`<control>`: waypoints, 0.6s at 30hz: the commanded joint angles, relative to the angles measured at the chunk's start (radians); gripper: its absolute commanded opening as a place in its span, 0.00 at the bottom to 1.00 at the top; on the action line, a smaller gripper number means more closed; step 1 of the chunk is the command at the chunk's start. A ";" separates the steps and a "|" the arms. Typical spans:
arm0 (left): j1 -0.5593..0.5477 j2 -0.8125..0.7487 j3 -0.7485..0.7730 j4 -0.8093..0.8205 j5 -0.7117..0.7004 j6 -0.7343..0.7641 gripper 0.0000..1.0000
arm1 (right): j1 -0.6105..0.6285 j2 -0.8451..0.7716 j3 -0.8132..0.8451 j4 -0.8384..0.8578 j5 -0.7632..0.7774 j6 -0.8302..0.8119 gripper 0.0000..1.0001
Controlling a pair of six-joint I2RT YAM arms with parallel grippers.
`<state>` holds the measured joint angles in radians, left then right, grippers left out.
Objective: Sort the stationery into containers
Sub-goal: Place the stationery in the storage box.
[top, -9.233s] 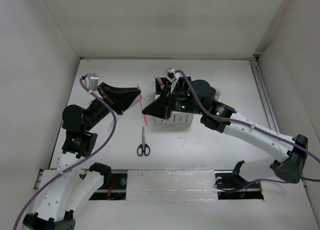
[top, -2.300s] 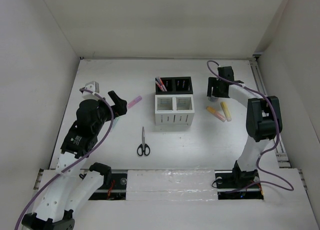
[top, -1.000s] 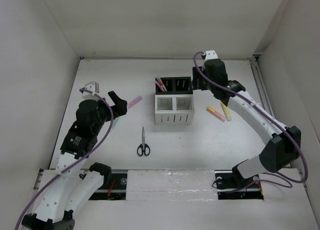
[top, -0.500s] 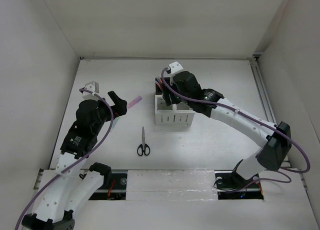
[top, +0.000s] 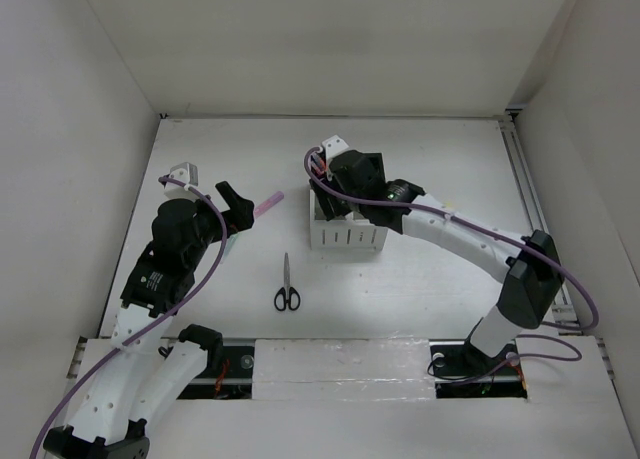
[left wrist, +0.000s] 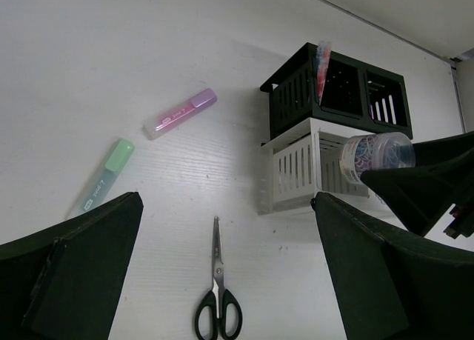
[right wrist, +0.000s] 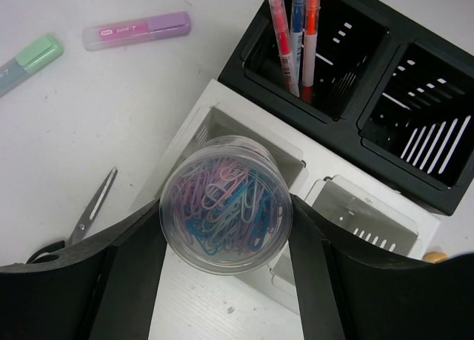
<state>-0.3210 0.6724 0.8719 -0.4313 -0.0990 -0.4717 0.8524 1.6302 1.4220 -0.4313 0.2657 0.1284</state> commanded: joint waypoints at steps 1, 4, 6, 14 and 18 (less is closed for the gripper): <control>-0.004 0.000 0.024 0.017 -0.008 -0.004 1.00 | 0.008 0.013 0.026 0.080 0.003 -0.021 0.00; -0.004 0.000 0.024 0.017 -0.008 -0.004 1.00 | 0.008 0.022 0.026 0.071 0.003 -0.021 0.00; -0.004 0.000 0.024 0.017 -0.008 -0.004 1.00 | 0.008 0.022 0.014 0.071 0.003 -0.021 0.00; -0.004 0.000 0.024 0.017 0.001 -0.004 1.00 | 0.008 0.022 -0.006 0.082 0.012 -0.012 0.00; -0.004 0.000 0.024 0.017 0.001 -0.004 1.00 | 0.008 0.043 -0.006 0.082 0.012 -0.012 0.00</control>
<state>-0.3210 0.6724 0.8719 -0.4313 -0.0986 -0.4717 0.8524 1.6600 1.4071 -0.4110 0.2661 0.1204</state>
